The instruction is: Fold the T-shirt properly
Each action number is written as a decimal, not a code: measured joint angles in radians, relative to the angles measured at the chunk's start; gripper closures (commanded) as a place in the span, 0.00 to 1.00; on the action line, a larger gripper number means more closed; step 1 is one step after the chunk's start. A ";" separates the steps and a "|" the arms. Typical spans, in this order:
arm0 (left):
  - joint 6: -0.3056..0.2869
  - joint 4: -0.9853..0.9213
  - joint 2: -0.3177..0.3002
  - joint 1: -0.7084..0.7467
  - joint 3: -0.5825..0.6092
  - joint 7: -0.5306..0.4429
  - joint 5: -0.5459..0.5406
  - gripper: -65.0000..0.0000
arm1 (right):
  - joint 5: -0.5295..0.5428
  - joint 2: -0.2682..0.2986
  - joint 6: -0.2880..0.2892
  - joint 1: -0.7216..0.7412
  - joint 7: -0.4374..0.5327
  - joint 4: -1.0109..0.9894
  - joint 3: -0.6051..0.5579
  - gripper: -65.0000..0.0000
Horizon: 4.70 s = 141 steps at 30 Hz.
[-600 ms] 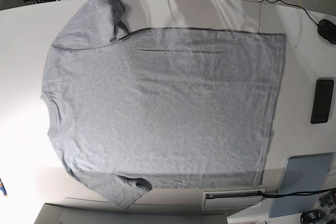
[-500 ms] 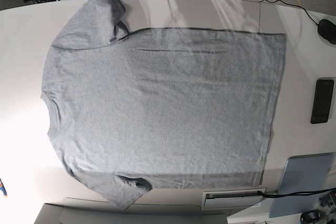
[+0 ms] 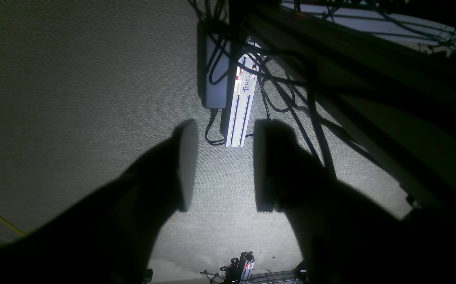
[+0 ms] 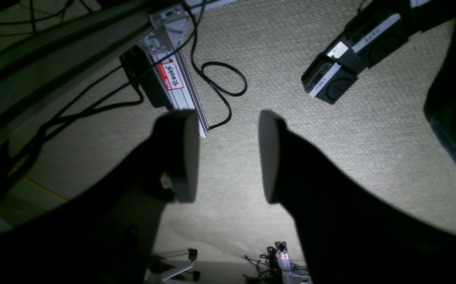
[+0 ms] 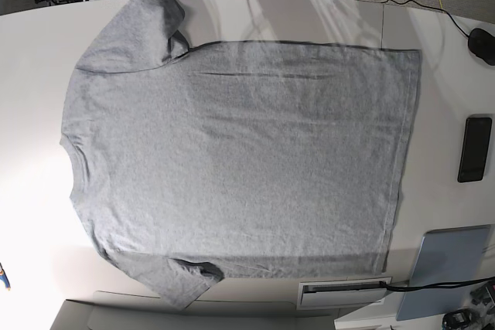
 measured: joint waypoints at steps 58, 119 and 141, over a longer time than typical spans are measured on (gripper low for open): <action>-0.298 1.491 -0.097 0.903 0.004 0.260 -0.225 0.61 | 0.430 0.075 0.358 -0.852 -0.333 1.356 -0.005 0.62; -0.447 1.391 -0.665 0.333 0.336 0.036 0.256 0.95 | 0.154 0.383 0.367 -0.750 -0.454 1.923 0.001 0.62; -0.460 1.391 -0.657 0.335 0.335 0.040 0.262 1.00 | -0.369 0.439 0.362 -0.632 -0.303 1.769 -0.398 0.62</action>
